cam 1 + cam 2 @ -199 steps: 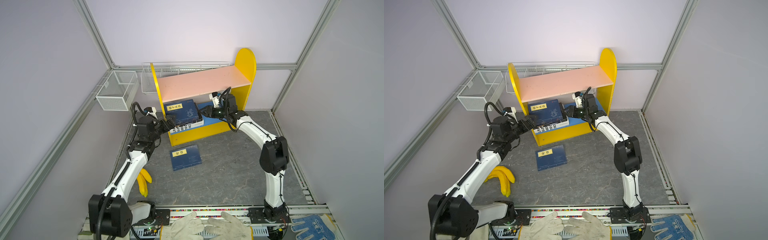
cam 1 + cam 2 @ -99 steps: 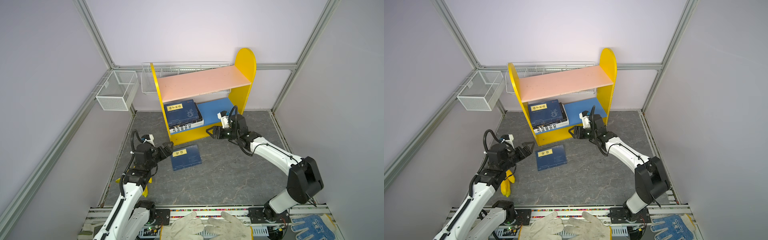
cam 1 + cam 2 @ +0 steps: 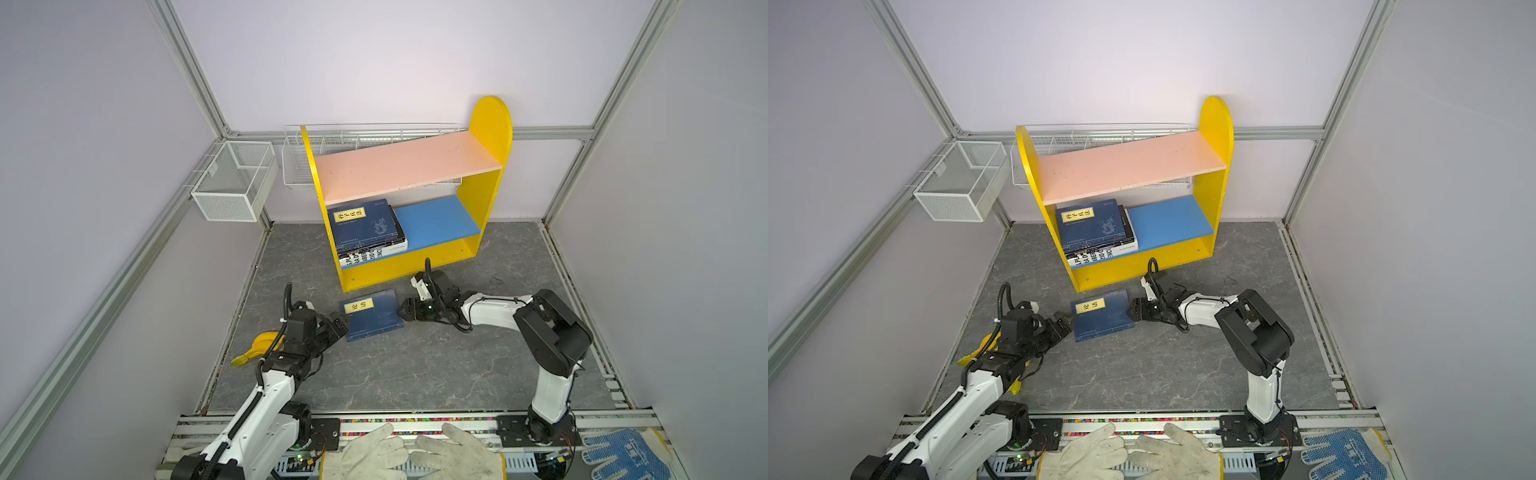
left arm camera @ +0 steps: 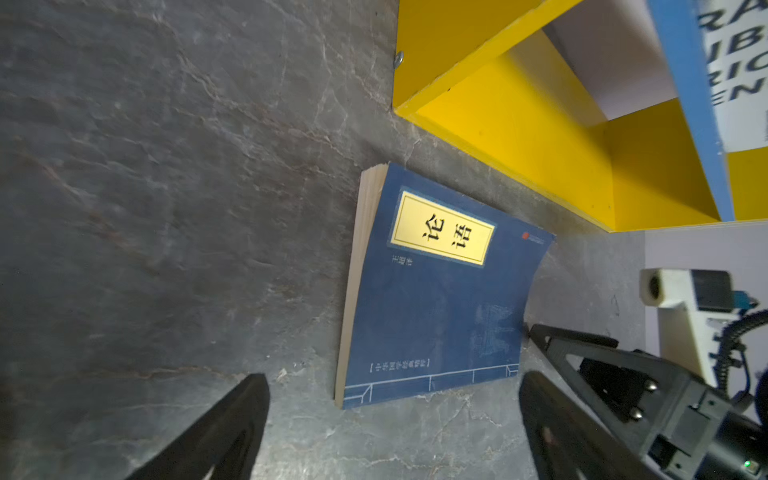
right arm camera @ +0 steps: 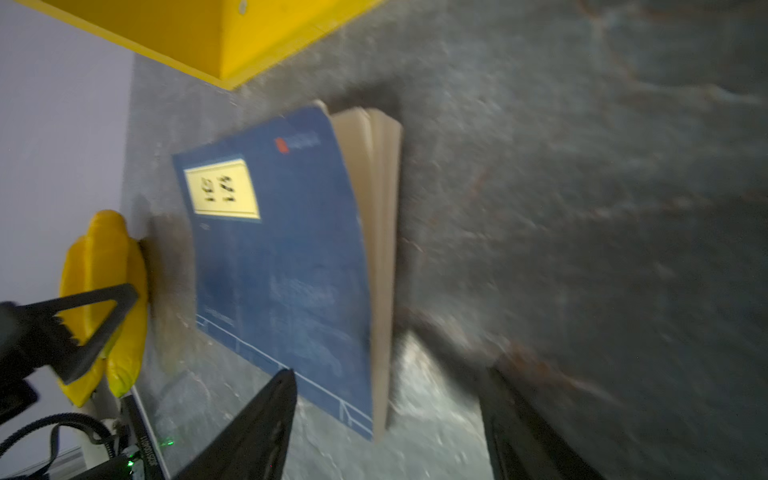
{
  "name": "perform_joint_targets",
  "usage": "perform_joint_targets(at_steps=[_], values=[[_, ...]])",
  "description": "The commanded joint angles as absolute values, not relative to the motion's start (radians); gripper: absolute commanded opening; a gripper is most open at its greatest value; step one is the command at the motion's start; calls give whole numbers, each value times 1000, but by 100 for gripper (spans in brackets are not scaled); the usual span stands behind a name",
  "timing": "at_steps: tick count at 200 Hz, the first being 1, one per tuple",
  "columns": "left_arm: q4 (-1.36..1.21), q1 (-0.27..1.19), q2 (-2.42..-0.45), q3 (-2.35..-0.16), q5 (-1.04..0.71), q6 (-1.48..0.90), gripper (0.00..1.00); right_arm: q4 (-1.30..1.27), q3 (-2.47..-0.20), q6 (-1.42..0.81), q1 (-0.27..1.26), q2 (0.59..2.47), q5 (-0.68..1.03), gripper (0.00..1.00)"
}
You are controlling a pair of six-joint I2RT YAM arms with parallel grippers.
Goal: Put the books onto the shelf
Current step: 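Release the book and lower both grippers to the last blue book on the table, then grasp the last blue book edges with both grippers and tilt it up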
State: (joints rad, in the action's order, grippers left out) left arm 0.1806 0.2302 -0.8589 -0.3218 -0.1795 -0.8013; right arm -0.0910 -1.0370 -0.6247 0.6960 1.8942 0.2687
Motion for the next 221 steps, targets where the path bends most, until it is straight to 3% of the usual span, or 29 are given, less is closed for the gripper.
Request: perform_joint_targets(at_steps=[1, 66, 98, 125, 155, 221], values=[[77, 258, -898, -289, -155, -848, 94, -115, -1078, -646, 703, 1942, 232, 73], [-63, 310, -1098, -297, -165, -854, 92, -192, -1202, -589, 709, 2082, 262, 70], [-152, 316, -1193, -298, -187, -867, 89, -173, -1251, -594, 717, 2119, 286, 62], [-173, 324, -1219, -309, -184, -866, 89, -148, -1232, -603, 727, 2100, 283, 45], [-159, 325, -1219, -330, -190, -852, 89, -60, -1257, -636, 748, 2090, 288, 8], [136, 324, -961, -402, -99, -790, 94, 47, -1279, -821, 706, 2008, 424, 7]])
